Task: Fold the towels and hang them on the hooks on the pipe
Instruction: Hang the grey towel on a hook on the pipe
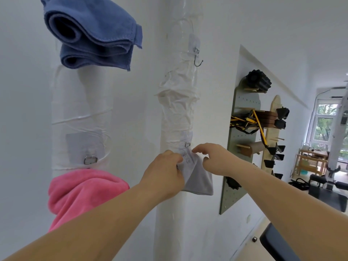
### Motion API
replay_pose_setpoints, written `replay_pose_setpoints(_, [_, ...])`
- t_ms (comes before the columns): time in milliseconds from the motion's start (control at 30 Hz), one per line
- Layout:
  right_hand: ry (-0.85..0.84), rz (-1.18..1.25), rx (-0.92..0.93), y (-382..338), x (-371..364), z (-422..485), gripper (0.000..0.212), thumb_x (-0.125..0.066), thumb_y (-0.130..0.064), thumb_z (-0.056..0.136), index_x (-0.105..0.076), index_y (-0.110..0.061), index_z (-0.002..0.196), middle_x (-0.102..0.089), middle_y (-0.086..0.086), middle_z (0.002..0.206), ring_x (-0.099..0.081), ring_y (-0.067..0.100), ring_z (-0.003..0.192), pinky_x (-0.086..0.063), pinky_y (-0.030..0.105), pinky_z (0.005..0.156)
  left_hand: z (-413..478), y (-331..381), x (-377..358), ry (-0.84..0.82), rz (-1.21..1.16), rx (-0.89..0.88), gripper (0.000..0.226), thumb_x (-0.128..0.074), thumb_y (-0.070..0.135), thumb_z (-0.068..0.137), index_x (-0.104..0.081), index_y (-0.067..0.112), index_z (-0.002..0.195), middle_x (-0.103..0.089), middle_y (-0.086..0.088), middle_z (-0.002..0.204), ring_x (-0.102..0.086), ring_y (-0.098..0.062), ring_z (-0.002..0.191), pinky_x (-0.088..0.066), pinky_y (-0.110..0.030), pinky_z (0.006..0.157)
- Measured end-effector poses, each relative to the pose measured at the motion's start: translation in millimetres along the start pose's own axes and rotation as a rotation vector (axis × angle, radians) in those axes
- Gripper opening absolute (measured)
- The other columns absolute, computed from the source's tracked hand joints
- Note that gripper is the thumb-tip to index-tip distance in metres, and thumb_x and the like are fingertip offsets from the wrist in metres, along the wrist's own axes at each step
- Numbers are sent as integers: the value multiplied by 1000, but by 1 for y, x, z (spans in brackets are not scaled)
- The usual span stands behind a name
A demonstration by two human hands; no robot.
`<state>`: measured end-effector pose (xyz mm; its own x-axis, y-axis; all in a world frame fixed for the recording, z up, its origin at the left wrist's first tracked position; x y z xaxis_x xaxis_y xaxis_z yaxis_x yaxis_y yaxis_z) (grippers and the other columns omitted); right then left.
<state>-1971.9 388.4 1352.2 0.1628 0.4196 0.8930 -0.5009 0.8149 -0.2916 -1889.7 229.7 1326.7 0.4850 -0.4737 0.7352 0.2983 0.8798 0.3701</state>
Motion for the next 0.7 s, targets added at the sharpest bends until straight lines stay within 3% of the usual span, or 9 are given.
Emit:
replay_pose_setpoints(167, [102,102,-148,23,-2,4,47,-46,-30,103,-47,-25,151,-51,-2,154,-52,22,137,-43,32,107,26,8,-11,-43,146,-108,33,-42,22,99,-62,21,125,-44,5,146,-41,-22,137,-50,-44,102])
replay_pose_setpoints(233, [61,254,-262,36,-14,3,50,-43,-37,106,-43,-25,154,-47,-2,157,-51,23,137,-42,35,109,38,6,-23,-108,167,-86,36,-40,23,100,-61,26,129,-43,4,144,-42,-23,134,-51,-44,100])
replay_pose_setpoints(367, [8,576,-369,42,-35,1,41,-50,-35,104,-49,-30,146,-64,0,126,-61,23,108,-55,38,87,54,1,-33,-84,108,-23,33,-44,25,101,-64,31,127,-43,0,133,-50,-26,119,-52,-43,98])
replay_pose_setpoints(567, [246,704,-213,45,-18,13,21,-69,-22,95,-71,-31,114,-75,9,94,-72,22,90,-60,33,78,59,-6,-31,89,-176,24,22,-53,7,89,-70,21,97,-53,5,111,-58,-21,98,-44,-23,69])
replay_pose_setpoints(700, [283,557,-99,43,-9,23,19,-66,-26,96,-74,-33,111,-72,1,86,-69,17,81,-53,25,73,56,-17,-30,151,-228,35,21,-53,13,89,-72,20,96,-52,7,98,-59,-17,89,-46,-18,73])
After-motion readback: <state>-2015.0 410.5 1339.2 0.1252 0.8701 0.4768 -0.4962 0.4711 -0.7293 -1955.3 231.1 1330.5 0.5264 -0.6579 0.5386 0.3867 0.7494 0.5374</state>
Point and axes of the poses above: each hand's wrist, its own z-axis towards the middle knuckle, its own x-axis out of the back of the hand, y = z × x, the point moved 7 cm from there along z, towards the middle knuckle
